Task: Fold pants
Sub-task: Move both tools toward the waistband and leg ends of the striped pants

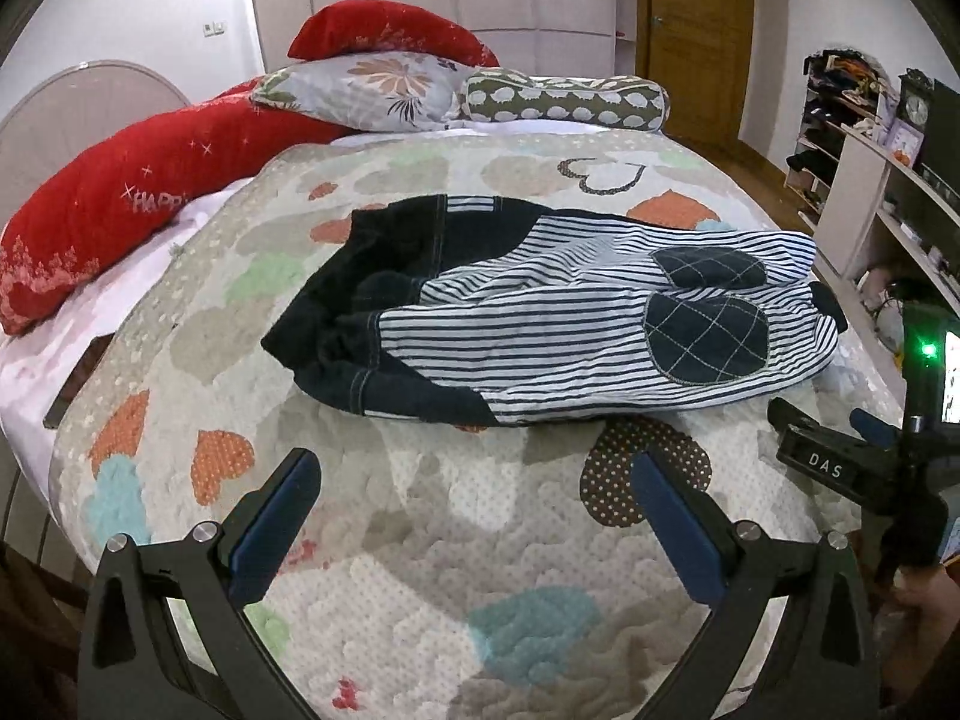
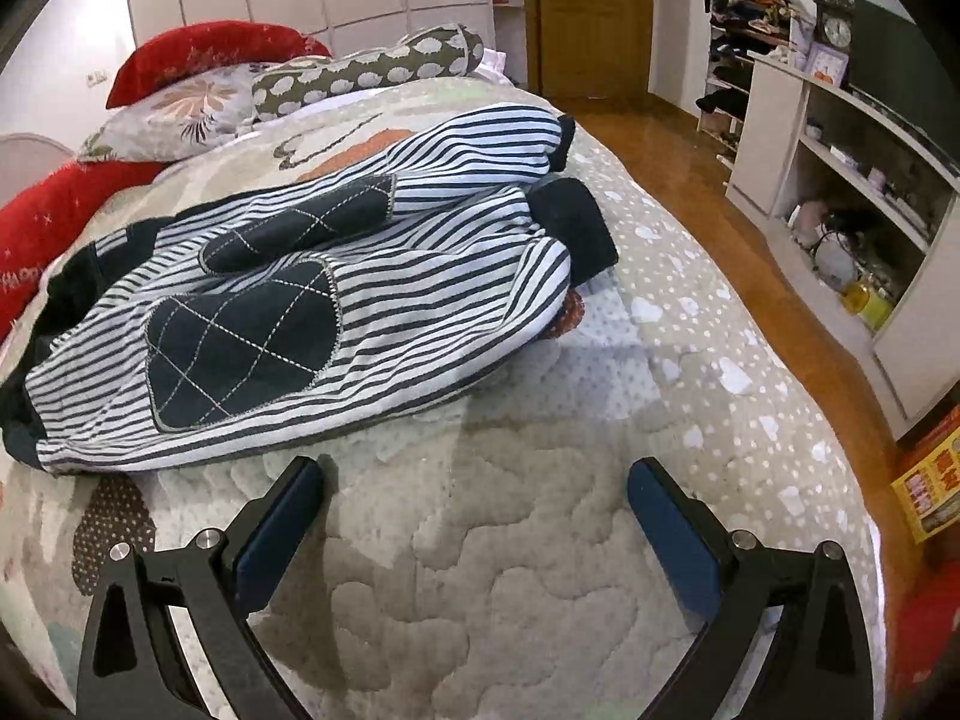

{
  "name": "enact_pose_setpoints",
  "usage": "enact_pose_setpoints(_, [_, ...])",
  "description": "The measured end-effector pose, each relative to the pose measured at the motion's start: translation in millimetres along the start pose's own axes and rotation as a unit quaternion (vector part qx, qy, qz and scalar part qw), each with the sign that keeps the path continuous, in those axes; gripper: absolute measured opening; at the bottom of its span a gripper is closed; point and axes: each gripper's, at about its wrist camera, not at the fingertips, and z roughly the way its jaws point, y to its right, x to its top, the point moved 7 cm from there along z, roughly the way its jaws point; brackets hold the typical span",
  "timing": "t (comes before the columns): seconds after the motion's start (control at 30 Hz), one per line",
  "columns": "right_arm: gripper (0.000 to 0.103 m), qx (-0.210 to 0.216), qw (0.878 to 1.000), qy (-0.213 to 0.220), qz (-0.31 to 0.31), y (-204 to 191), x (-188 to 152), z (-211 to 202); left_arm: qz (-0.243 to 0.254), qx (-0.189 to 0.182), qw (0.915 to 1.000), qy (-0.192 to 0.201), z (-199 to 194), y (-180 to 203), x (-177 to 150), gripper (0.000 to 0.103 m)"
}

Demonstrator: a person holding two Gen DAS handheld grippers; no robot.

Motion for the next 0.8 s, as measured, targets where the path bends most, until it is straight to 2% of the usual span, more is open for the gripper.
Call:
enact_pose_setpoints(0.3, [0.103,0.005,1.000,0.002,0.004,3.5,1.1,0.1,-0.008,-0.007,0.9999,-0.010,4.6,-4.1,-3.3,0.103])
enact_pose_setpoints(0.8, [0.103,0.006,1.000,0.016,0.006,3.5,-2.3,-6.2,-0.024,-0.025,0.9980,-0.054,24.8,-7.5,-13.4,0.103])
